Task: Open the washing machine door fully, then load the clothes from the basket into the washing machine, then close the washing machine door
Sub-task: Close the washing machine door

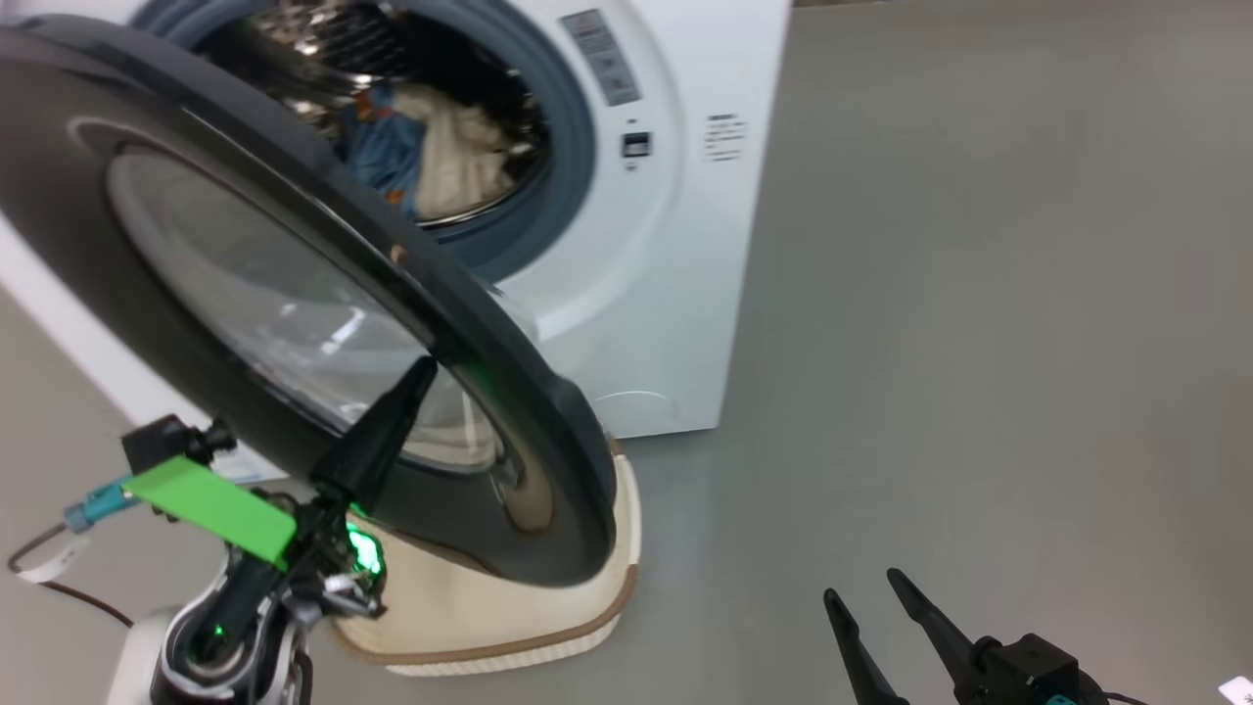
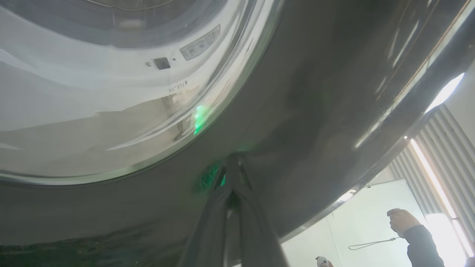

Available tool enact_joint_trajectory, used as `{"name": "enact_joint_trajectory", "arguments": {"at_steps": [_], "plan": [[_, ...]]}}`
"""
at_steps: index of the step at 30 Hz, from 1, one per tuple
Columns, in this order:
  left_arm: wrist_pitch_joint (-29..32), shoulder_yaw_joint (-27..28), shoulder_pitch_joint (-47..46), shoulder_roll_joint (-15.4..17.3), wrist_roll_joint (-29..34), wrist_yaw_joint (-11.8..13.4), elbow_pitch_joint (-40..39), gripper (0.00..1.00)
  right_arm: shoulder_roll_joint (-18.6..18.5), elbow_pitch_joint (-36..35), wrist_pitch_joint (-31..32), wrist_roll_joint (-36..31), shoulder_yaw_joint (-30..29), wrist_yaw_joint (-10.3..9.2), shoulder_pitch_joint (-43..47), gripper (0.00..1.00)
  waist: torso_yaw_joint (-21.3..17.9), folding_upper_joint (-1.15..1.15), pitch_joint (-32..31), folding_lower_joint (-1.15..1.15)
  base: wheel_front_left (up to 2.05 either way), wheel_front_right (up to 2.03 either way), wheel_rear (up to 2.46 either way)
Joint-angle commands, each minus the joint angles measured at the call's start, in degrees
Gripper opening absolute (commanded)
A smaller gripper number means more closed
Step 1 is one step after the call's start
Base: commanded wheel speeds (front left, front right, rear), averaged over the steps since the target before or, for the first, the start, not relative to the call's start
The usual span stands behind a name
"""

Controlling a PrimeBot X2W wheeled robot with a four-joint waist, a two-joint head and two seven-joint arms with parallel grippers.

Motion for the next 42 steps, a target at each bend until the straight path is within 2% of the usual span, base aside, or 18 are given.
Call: {"name": "enact_joint_trajectory", "arguments": {"at_steps": [1, 12, 26, 35, 42], "plan": [[-0.4, 1.3, -3.7, 0.3, 0.5, -0.6, -1.2, 0.0, -0.1, -1.4, -0.3, -0.2, 1.7, 0.1, -1.2, 1.0, -2.3, 0.0, 0.1, 0.0, 0.0, 0.0, 0.0], [-6.0, 3.2, -13.3, 1.1, 4.7, -0.6, 5.5, 0.0, 0.8, -1.7, -0.3, -0.2, 2.4, 0.1, -2.7, 1.0, -6.2, 0.0, 3.0, 0.0, 0.0, 0.0, 0.0], [-13.5, 2.8, -22.9, 2.7, 9.7, -0.6, 15.6, 0.0, 1.4, -1.4, -0.3, -0.2, 3.1, 0.1, -4.0, 1.0, -8.5, 0.0, 4.1, 0.0, 0.0, 0.0, 0.0], [-16.6, 0.9, -23.6, 4.2, 11.2, -0.6, 18.2, 0.0, 1.6, -1.0, -0.3, 0.0, 3.2, 0.1, -4.2, 1.0, -8.6, 0.0, 3.9, 0.0, 0.0, 0.0, 0.0], [-19.0, -1.6, -18.2, 6.3, 12.7, -0.6, 14.4, 0.0, 1.7, -0.8, -0.3, 0.2, 2.2, 0.1, -3.3, 1.0, -7.0, 0.0, 1.5, 0.0, 0.0, 0.0, 0.0]]}}
